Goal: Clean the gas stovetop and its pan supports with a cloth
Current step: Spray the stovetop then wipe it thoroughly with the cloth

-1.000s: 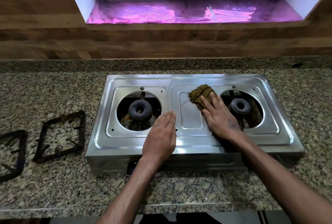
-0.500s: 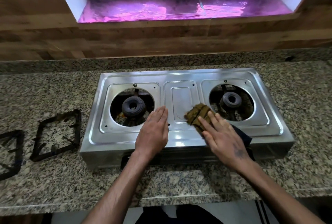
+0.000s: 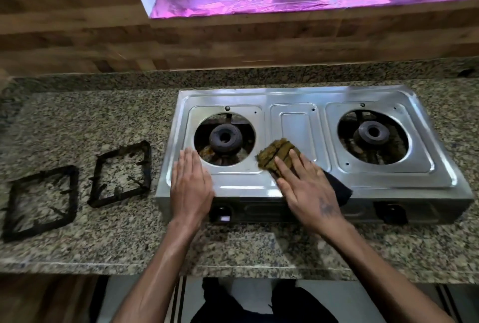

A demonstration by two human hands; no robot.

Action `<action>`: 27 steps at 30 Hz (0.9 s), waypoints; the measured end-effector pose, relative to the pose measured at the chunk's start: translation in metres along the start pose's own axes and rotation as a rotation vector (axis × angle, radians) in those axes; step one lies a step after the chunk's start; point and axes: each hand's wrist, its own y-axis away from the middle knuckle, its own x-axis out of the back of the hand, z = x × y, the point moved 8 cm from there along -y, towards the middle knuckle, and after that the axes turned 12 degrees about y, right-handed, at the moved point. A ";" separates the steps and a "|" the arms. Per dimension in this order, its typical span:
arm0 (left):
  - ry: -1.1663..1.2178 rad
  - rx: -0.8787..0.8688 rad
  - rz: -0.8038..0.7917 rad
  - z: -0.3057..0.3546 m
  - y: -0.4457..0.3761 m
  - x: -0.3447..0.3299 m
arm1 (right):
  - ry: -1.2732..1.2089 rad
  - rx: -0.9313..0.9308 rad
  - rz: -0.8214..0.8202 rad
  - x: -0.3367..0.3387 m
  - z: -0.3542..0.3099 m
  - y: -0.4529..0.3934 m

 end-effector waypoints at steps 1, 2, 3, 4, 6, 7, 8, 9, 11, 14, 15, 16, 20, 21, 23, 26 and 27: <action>-0.030 -0.005 -0.029 -0.011 0.000 0.002 | 0.007 -0.052 0.007 0.000 -0.006 -0.017; -0.047 -0.021 -0.056 -0.015 -0.003 0.002 | 0.010 -0.106 0.016 0.001 -0.009 -0.035; -0.053 -0.043 -0.082 -0.020 -0.005 0.003 | 0.005 -0.166 0.011 0.001 -0.013 -0.051; -0.059 -0.063 -0.107 -0.019 -0.007 0.002 | -0.004 -0.215 0.009 0.002 -0.013 -0.064; -0.057 -0.108 -0.139 -0.027 -0.010 0.006 | -0.002 -0.288 -0.001 0.002 -0.026 -0.078; -0.052 -0.128 -0.148 -0.026 -0.009 0.006 | -0.006 -0.301 -0.008 0.002 -0.029 -0.077; -0.039 -0.141 -0.159 -0.028 -0.010 0.008 | -0.005 -0.293 -0.012 0.003 -0.036 -0.069; -0.024 -0.155 -0.167 -0.030 -0.010 0.010 | -0.004 -0.281 -0.014 0.003 -0.044 -0.058; -0.006 -0.174 -0.177 -0.032 -0.011 0.011 | 0.011 -0.265 -0.018 0.000 -0.055 -0.028; 0.023 -0.188 -0.186 -0.031 -0.010 0.010 | 0.026 -0.287 -0.031 0.000 -0.053 -0.016; 0.033 -0.186 -0.186 -0.032 -0.010 0.010 | 0.024 -0.302 -0.033 0.000 -0.050 -0.024; 0.041 -0.188 -0.183 -0.032 -0.010 0.011 | 0.021 -0.325 -0.035 0.000 -0.047 -0.036; 0.045 -0.185 -0.183 -0.034 -0.011 0.009 | -0.010 -0.386 -0.029 0.003 -0.044 -0.083; 0.042 -0.184 -0.186 -0.033 -0.011 0.009 | -0.012 -0.375 -0.032 0.003 -0.049 -0.087; 0.040 -0.186 -0.178 -0.033 -0.011 0.009 | -0.020 -0.332 -0.044 0.003 -0.061 -0.082; 0.029 -0.191 -0.150 -0.034 -0.011 0.010 | -0.030 -0.284 -0.038 0.002 -0.073 -0.045; 0.024 -0.188 -0.151 -0.035 -0.011 0.010 | -0.027 -0.258 -0.044 0.001 -0.078 -0.030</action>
